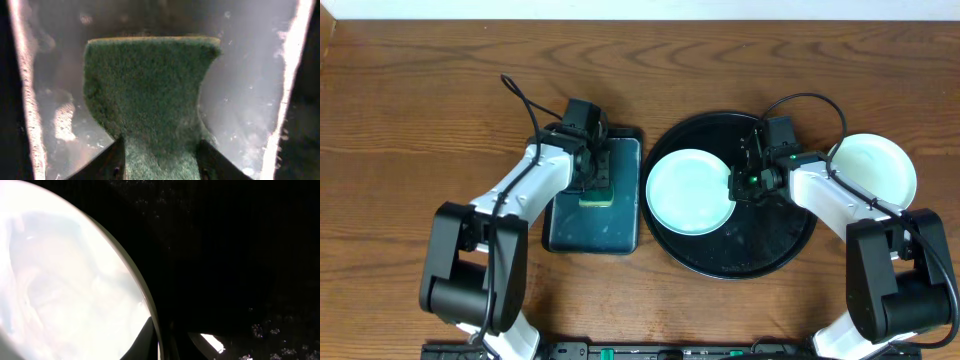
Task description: Clean dirty plates on tray and stack at the side
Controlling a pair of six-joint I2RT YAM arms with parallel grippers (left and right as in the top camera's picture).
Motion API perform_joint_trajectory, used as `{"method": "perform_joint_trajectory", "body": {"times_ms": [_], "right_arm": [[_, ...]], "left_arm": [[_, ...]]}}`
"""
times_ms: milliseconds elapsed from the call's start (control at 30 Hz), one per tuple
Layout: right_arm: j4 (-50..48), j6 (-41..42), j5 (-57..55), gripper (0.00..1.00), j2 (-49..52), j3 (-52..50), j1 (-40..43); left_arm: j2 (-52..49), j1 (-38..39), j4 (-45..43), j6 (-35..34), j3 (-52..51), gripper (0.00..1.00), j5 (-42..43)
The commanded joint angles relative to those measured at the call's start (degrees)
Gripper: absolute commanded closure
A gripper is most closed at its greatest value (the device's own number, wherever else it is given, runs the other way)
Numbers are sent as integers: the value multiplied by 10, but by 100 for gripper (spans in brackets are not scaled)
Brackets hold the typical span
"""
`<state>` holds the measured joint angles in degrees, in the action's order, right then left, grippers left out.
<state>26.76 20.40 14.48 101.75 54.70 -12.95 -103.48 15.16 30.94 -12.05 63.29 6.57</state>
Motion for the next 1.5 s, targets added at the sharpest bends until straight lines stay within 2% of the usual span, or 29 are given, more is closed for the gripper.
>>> {"method": "perform_joint_trajectory", "body": {"times_ms": [0,33,67,133,267,533,667,733,767,833,900,1467], "right_arm": [[0,2,-11,92,6,-2,-1],[0,2,-11,92,6,-2,-1],[0,2,-11,92,6,-2,-1],[0,1,-11,92,6,-2,-1],[0,2,-11,92,6,-2,-1],[0,1,-11,93,6,-2,-1],[-1,2,-11,92,6,-2,-1],[-2,2,-11,92,6,-2,-1],[-1,2,-11,92,6,-2,-1],[-1,2,-11,92,6,-2,-1],[-1,1,-11,92,6,-2,-1],[-1,2,-11,93,6,-2,-1]], "left_arm": [[-25,0,-3,-7,-6,64,5],[-30,0,-3,-8,-6,73,5],[-34,1,-3,-9,-6,77,5],[-36,1,-3,-9,-6,92,5],[-32,1,-3,-5,-2,93,5],[11,1,45,56,37,93,5],[25,1,49,56,37,93,26],[23,1,52,56,36,91,50],[22,2,53,56,35,86,56],[20,2,53,56,31,62,57],[18,2,52,56,26,49,56],[11,2,68,43,-4,50,57]]}}
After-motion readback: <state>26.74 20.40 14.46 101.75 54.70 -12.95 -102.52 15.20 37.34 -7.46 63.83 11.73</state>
